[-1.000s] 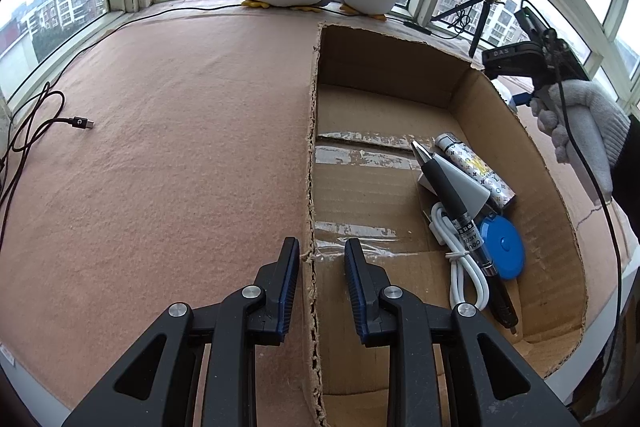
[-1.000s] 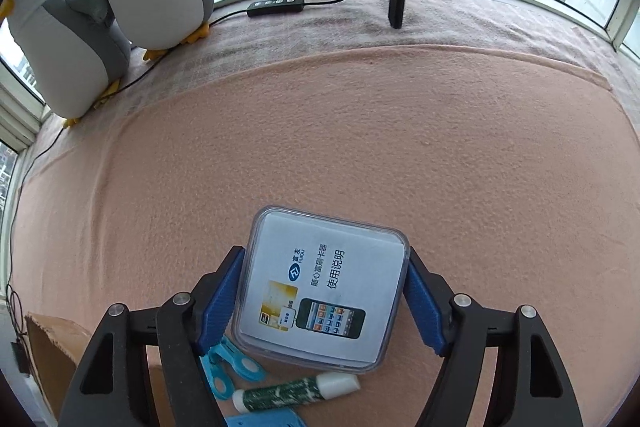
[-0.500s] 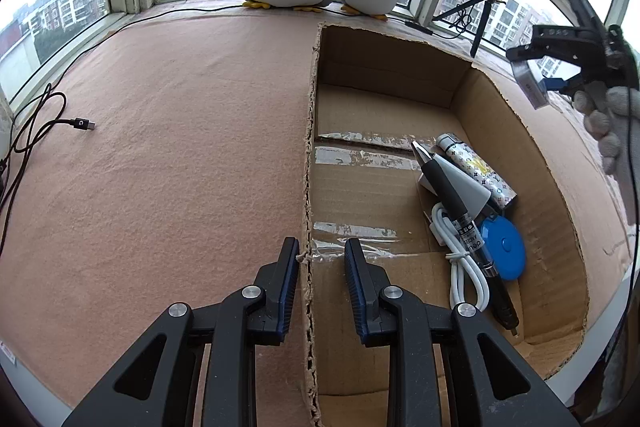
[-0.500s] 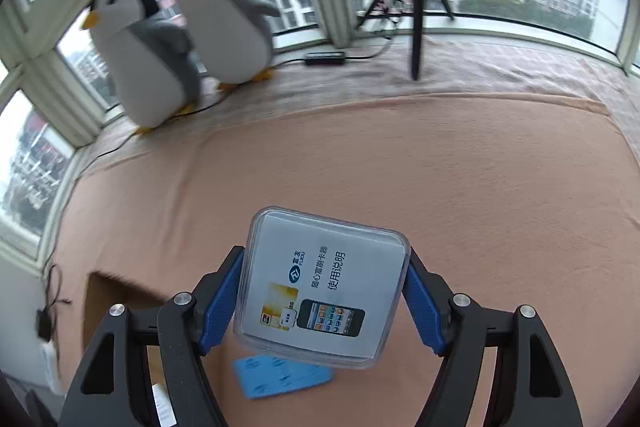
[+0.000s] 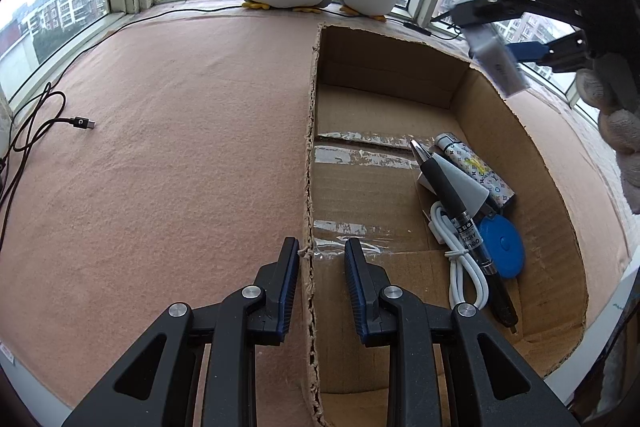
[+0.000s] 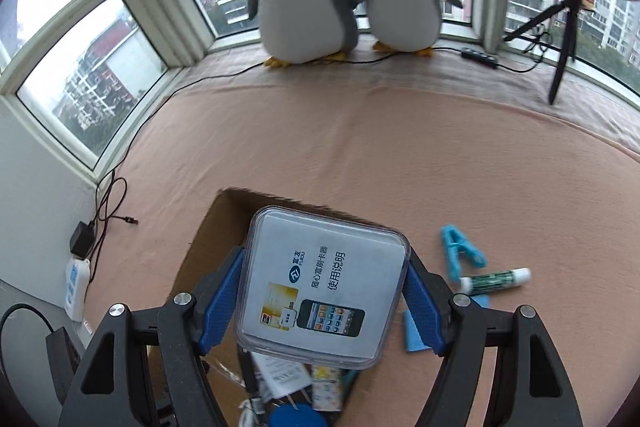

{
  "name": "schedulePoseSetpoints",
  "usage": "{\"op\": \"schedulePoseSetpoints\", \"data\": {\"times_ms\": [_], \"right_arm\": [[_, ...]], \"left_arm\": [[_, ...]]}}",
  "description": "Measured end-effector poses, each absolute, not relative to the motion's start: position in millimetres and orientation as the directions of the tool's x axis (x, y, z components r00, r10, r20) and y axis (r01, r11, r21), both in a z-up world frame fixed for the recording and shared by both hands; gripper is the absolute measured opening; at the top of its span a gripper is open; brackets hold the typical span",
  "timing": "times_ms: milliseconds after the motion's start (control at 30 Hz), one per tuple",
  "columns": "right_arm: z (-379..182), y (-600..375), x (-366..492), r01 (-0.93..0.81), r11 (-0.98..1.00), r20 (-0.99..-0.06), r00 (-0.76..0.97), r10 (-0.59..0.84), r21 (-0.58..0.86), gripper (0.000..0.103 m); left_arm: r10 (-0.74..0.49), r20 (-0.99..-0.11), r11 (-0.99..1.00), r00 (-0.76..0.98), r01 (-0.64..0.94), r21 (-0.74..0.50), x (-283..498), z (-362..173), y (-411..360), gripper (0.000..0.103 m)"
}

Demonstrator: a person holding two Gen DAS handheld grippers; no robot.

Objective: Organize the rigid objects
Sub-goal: 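Carry the phone box over the cardboard box and release it, then move the right tool back toward the blue clip and glue stick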

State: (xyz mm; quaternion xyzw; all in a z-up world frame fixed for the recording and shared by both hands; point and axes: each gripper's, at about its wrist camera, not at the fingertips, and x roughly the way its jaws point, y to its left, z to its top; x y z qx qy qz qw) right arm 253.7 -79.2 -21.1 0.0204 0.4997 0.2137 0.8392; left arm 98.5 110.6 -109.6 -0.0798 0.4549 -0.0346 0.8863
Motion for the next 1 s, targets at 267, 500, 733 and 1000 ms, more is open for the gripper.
{"op": "schedulePoseSetpoints", "data": {"times_ms": [267,500,733,1000], "right_arm": [[-56,-35,262,-0.358,0.913,-0.883,0.342,0.322,0.195,0.071],[-74,-29,268,-0.346,0.921,-0.904,0.311,0.294,0.181,0.072],[-71,-34,267,-0.349,0.917,-0.893,0.323,0.312,0.194,0.074],[-47,-35,259,-0.363,0.904,-0.855,0.371,0.361,0.224,0.075]], "left_arm": [[-0.141,-0.799,0.984,0.584,-0.010,-0.181,98,-110,114,0.026],[-0.140,-0.799,0.984,0.584,-0.010,-0.180,98,-110,114,0.026],[-0.138,-0.800,0.984,0.584,-0.010,-0.177,98,-110,115,0.026],[-0.131,-0.803,0.986,0.582,-0.009,-0.167,98,-109,113,0.026]]}}
